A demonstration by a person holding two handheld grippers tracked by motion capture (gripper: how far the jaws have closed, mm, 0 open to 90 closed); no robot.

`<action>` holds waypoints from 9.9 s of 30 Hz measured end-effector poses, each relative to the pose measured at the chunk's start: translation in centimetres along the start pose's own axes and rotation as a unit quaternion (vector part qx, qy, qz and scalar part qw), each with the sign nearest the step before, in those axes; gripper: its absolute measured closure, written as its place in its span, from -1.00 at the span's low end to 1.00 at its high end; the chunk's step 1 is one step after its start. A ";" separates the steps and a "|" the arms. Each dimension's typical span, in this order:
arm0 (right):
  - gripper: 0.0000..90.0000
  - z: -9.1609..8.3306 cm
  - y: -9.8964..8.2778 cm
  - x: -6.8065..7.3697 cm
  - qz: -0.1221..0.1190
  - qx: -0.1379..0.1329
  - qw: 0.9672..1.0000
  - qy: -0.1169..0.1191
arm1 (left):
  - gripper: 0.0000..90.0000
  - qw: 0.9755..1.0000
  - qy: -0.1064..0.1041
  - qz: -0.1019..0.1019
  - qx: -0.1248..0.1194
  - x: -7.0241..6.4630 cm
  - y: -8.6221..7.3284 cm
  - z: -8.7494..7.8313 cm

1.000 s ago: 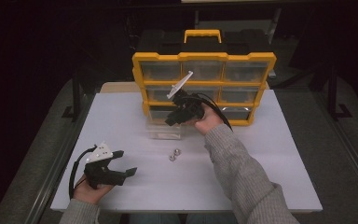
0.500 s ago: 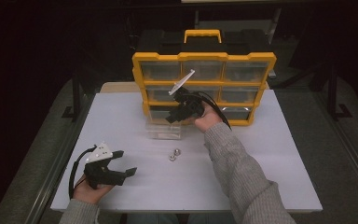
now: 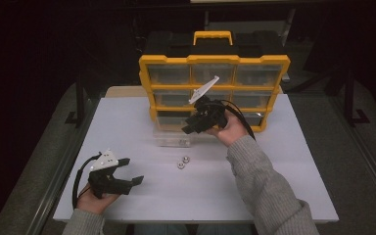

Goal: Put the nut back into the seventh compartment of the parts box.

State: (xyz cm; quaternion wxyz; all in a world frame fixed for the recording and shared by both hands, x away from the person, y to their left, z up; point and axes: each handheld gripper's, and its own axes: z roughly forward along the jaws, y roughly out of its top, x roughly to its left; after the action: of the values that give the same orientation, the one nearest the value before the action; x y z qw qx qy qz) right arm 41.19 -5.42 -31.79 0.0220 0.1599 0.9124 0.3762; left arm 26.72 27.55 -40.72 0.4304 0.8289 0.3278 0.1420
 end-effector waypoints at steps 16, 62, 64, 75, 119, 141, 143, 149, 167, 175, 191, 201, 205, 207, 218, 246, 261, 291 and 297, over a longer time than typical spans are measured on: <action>0.22 1.3 -5.0 2.0 0.015 0.022 1.000 0.015 | -0.63 1.000 -0.002 0.000 0.002 -0.2 0.1 0.1; 0.41 9.2 -7.1 2.6 0.016 0.059 0.998 -0.014 | -0.63 1.000 0.005 0.004 0.002 0.1 0.0 -0.2; 0.42 9.3 -7.2 2.6 0.015 0.060 0.998 -0.016 | -0.63 1.000 0.004 0.005 0.001 0.1 0.0 -0.1; 0.47 9.9 -7.2 2.5 0.022 0.062 0.998 -0.013 | -0.63 1.000 0.002 0.001 0.000 0.0 0.0 -0.1; 0.53 3.3 -5.1 2.7 0.024 0.021 0.999 0.040 | -0.63 1.000 0.002 0.006 -0.002 0.0 0.1 -0.2; 0.53 0.0 -0.6 1.0 0.010 0.000 0.999 0.039 | -0.63 1.000 0.001 0.003 -0.006 0.1 0.1 -0.2; 0.53 -0.1 -0.3 0.8 0.011 -0.003 0.999 0.040 | -0.63 1.000 0.001 0.004 -0.007 0.1 0.1 -0.2; 0.53 -0.2 0.8 0.4 0.005 -0.004 0.999 0.033 | -0.63 1.000 0.001 0.003 -0.005 0.1 0.1 -0.3; 0.53 0.5 4.0 -0.6 -0.013 0.002 1.000 0.020 | -0.63 1.000 0.002 0.005 -0.005 0.2 0.1 -0.4; 0.53 2.0 4.6 -1.0 -0.013 0.010 1.000 0.013 | -0.63 1.000 0.001 0.004 -0.007 0.2 0.1 -0.4; 0.53 4.3 4.3 -2.2 0.011 0.028 0.999 0.010 | -0.63 1.000 0.001 0.010 -0.005 0.3 0.2 -0.6; 0.53 5.6 4.1 -2.6 0.013 0.040 0.999 0.008 | -0.63 1.000 0.001 0.004 -0.007 0.2 0.1 -0.6; 0.53 6.0 4.1 -2.7 0.014 0.042 0.999 0.009 | -0.63 1.000 0.001 0.003 -0.007 0.2 0.1 -0.6; 0.51 6.2 4.0 -2.7 0.014 0.045 0.999 0.009 | -0.63 1.000 0.001 0.003 -0.008 0.2 0.2 -0.6; 0.45 5.2 4.1 -2.3 0.015 0.030 0.999 0.013 | -0.63 1.000 0.001 0.003 -0.007 0.2 0.1 -0.6; 0.19 0.3 1.5 2.2 -0.010 -0.009 0.999 0.032 | -0.63 1.000 0.001 0.008 -0.006 0.2 0.2 -0.6; 0.17 2.7 -2.0 4.0 -0.006 0.008 0.999 0.049 | -0.63 1.000 0.001 0.005 -0.007 0.1 0.2 -0.6; 0.17 8.6 -5.6 4.8 -0.005 0.068 0.997 0.030 | -0.63 1.000 0.002 0.004 -0.006 0.0 0.2 -0.6; 0.22 9.5 -5.9 4.7 0.009 0.080 0.997 0.022 | -0.63 1.000 0.002 0.005 -0.005 0.0 0.2 -0.6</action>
State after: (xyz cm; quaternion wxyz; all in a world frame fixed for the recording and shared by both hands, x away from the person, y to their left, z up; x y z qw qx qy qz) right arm 36.60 -1.42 -42.25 -0.0144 0.1608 0.9384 0.3056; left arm 26.53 27.85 -40.20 0.4334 0.8279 0.3240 0.1471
